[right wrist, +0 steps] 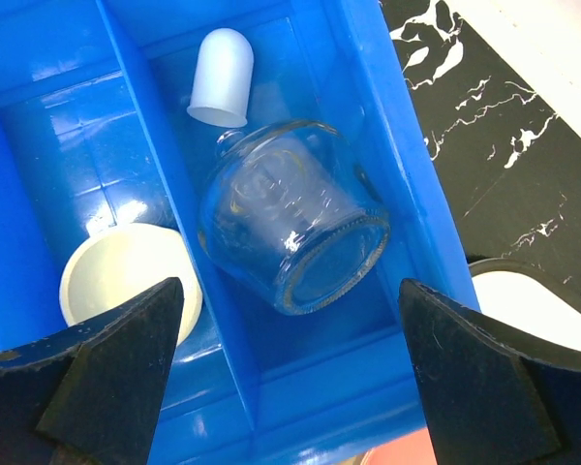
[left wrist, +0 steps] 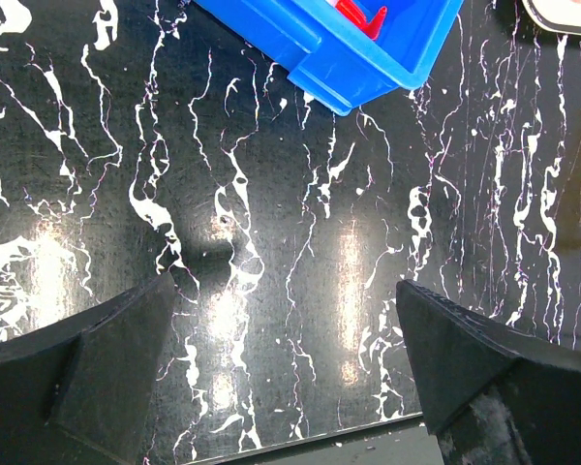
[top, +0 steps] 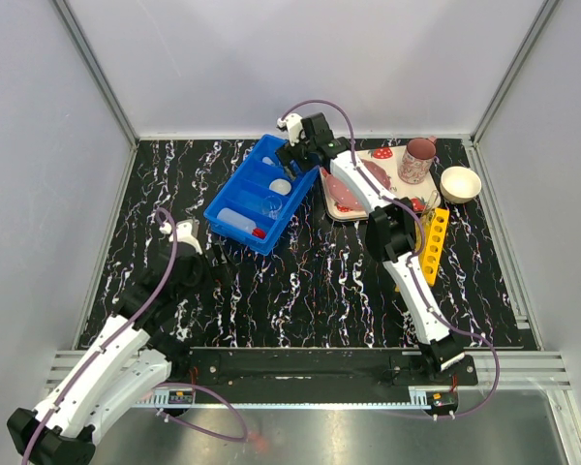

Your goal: Organize the chemistry lab equipment

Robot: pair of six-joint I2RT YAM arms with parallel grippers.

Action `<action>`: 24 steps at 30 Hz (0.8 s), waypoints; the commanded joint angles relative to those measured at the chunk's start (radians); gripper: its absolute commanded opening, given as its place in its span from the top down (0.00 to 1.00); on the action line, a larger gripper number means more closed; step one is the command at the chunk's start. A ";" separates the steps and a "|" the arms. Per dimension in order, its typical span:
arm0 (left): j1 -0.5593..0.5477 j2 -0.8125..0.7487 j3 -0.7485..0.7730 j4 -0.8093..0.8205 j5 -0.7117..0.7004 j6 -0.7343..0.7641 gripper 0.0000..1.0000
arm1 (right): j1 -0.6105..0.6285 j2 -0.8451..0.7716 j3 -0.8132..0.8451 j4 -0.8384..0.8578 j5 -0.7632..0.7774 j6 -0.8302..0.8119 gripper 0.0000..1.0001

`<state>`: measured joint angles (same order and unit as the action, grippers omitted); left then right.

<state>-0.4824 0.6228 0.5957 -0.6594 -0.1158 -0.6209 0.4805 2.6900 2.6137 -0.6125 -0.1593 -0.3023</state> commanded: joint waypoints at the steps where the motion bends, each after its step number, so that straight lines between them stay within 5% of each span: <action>1: 0.005 -0.018 0.044 0.011 -0.010 0.003 0.01 | 0.000 -0.128 0.012 0.005 -0.028 0.038 0.04; 15: 0.019 0.041 0.064 0.059 -0.019 -0.118 0.01 | 0.000 -0.303 -0.096 -0.021 -0.285 0.120 0.06; 24: 0.133 0.262 0.205 0.147 0.134 -0.293 0.01 | 0.000 -0.658 -0.516 -0.110 -0.513 -0.012 0.04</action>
<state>-0.3996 0.8032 0.7059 -0.5957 -0.0673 -0.7925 0.4805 2.2738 2.2608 -0.6815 -0.5457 -0.2363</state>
